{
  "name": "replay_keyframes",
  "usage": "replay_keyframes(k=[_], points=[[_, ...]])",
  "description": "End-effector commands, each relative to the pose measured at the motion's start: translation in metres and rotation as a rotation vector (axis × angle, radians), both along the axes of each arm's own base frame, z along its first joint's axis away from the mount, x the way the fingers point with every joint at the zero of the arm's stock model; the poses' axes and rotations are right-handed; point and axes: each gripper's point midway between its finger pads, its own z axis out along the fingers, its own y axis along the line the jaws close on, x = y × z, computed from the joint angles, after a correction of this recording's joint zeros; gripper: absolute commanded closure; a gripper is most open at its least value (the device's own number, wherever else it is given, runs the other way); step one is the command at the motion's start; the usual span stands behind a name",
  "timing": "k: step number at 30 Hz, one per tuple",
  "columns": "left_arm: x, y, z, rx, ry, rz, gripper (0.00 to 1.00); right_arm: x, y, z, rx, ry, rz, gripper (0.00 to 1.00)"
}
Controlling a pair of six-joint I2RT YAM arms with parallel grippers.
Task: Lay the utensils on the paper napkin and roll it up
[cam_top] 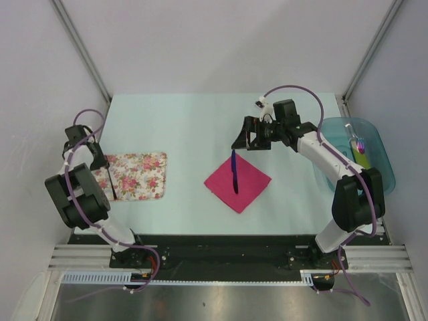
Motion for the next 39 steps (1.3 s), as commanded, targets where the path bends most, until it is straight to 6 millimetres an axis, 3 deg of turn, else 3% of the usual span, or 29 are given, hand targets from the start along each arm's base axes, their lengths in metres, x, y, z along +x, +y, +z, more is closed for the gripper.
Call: replay_keyframes(k=[1, 11, 16, 19, 23, 26, 27, 29, 30, 32, 33, 35, 36, 38, 39], points=[[-0.006, -0.014, -0.018, -0.081, 0.032, -0.021, 0.71, 0.004, 0.006, 0.005, 0.025, -0.019, 0.015, 0.0], [-0.02, -0.017, -0.056, -0.106, 0.123, -0.012, 0.73, 0.005, 0.006, 0.002, 0.019, -0.008, 0.012, 0.0], [-0.023, -0.018, -0.065, -0.12, 0.147, -0.01, 0.83, 0.007, 0.006, 0.0, 0.02, -0.002, 0.011, 0.0], [-0.021, -0.023, -0.059, -0.143, 0.135, -0.012, 1.0, 0.008, 0.005, -0.002, 0.019, 0.004, 0.007, 0.0], [-0.006, -0.038, -0.025, -0.166, 0.058, -0.016, 1.0, 0.01, 0.003, -0.003, 0.017, 0.011, -0.001, 0.0], [0.01, -0.066, 0.016, -0.17, -0.013, -0.056, 1.0, 0.014, -0.003, -0.006, 0.0, 0.005, -0.013, 0.0], [0.019, -0.085, 0.035, -0.158, -0.054, -0.101, 1.0, 0.015, -0.005, -0.006, -0.005, 0.006, -0.018, 0.0], [0.027, -0.107, 0.059, -0.166, -0.109, -0.113, 1.0, 0.017, -0.013, -0.009, -0.022, 0.003, -0.033, 0.0], [0.032, -0.13, 0.068, -0.178, -0.126, -0.158, 1.0, 0.017, -0.016, -0.01, -0.031, 0.0, -0.034, 0.0], [0.039, -0.159, 0.089, -0.212, -0.169, -0.182, 1.0, 0.02, -0.027, -0.014, -0.05, 0.0, -0.059, 0.0], [0.039, -0.187, 0.093, -0.247, -0.162, -0.237, 1.0, 0.021, -0.032, -0.016, -0.06, -0.003, -0.066, 0.0], [0.043, -0.218, 0.104, -0.312, -0.189, -0.249, 1.0, 0.02, -0.041, -0.023, -0.082, 0.007, -0.084, 0.0], [0.042, -0.25, 0.106, -0.33, -0.186, -0.306, 1.0, 0.022, -0.048, -0.026, -0.097, 0.004, -0.096, 0.0], [0.045, -0.279, 0.112, -0.369, -0.201, -0.304, 1.0, 0.023, -0.058, -0.034, -0.128, 0.017, -0.119, 0.0], [0.044, -0.308, 0.115, -0.388, -0.215, -0.35, 1.0, 0.024, -0.063, -0.035, -0.138, 0.017, -0.133, 0.01]])
